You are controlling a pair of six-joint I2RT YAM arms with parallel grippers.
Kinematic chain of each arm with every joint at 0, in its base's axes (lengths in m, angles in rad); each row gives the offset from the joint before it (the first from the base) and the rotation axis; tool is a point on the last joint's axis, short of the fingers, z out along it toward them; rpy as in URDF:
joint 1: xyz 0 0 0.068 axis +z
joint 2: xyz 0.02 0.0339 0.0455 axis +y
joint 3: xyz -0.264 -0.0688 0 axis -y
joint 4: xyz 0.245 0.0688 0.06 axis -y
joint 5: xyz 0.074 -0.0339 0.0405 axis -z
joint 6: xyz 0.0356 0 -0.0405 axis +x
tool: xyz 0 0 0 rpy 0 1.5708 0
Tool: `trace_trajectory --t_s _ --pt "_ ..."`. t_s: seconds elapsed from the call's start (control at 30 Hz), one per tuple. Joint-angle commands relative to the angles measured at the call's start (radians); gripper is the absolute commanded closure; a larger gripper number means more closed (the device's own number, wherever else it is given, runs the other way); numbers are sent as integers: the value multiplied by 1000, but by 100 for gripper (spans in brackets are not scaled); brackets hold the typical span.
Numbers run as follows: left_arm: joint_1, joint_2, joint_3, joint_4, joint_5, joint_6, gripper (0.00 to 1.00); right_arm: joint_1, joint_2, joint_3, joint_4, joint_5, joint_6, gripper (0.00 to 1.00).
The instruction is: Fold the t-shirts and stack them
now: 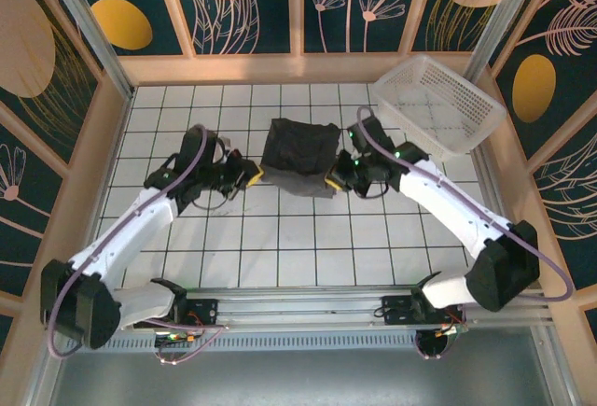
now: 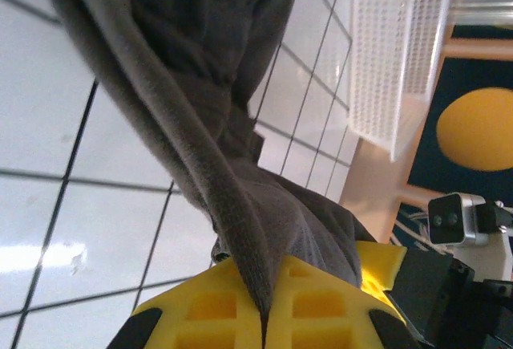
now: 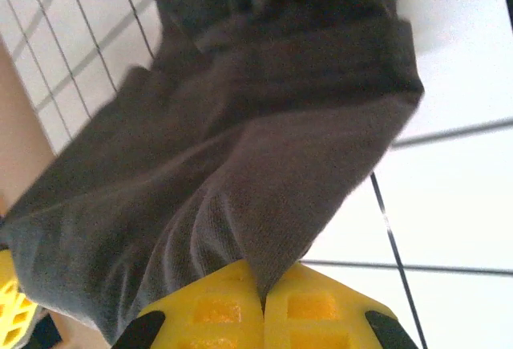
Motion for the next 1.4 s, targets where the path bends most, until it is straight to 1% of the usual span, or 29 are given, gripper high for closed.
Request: trace_trajectory --t_s 0.0,0.17,0.23,0.3,0.33,0.37,0.4,0.43,0.47,0.5,0.53,0.57,0.6,0.63,0.67,0.7,0.77,0.83,0.93,0.97,1.03,1.13,1.17,1.23,1.37 --pt "26 112 124 37 -23 -16 100 -73 91 119 -26 3 -49 100" --pt "69 391 406 14 -19 54 100 -175 297 310 3 -7 -113 100" --pt "87 532 508 39 6 56 100 -218 399 375 39 -24 -126 100" --pt "100 664 624 25 4 71 100 -248 503 441 54 -20 -140 100" --pt "103 740 699 13 7 85 96 -265 570 483 53 -23 -148 99" --pt "106 819 792 -34 3 108 85 -280 634 541 47 -31 -156 85" --pt "108 892 886 -83 -7 130 70 -287 681 594 48 -30 -174 71" --pt "109 963 995 -140 -17 160 56 -290 727 669 32 -5 -205 59" --pt "111 1017 1085 -198 -35 181 52 -289 764 747 17 19 -248 47" --pt "110 1058 1178 -265 -74 203 50 -289 792 818 -2 32 -285 40" --pt "110 1076 1239 -319 -110 213 48 -292 810 882 -27 44 -312 37" --pt "110 1069 1248 -336 -137 216 47 -294 813 922 -47 52 -331 35" --pt "109 1034 1215 -334 -160 216 47 -296 806 946 -69 68 -348 35" --pt "108 979 1144 -311 -178 209 46 -297 782 943 -82 85 -360 35" --pt "102 918 1057 -272 -192 198 46 -298 752 914 -77 98 -369 35" --pt "95 836 931 -213 -204 174 46 -295 693 852 -55 109 -373 35" --pt "75 682 676 -74 -196 97 47 -291 572 682 14 111 -362 35" --pt "35 542 421 91 -152 -22 47 -285 438 487 81 110 -338 36" --pt "-67 420 173 287 -113 -174 46 -274 257 227 165 81 -291 37" --pt "-99 407 126 334 -103 -211 43 -270 206 159 184 72 -275 37" --pt "-162 405 64 403 -89 -281 39 -261 100 31 210 54 -236 37" --pt "-208 452 48 468 -85 -337 34 -257 -20 -113 239 28 -176 37" --pt "-212 466 56 488 -79 -350 33 -256 -46 -143 245 22 -162 37" --pt "-219 542 89 514 -83 -373 32 -252 -92 -188 254 15 -135 37" --pt "-221 647 159 529 -135 -402 31 -234 -136 -206 239 19 -112 37"
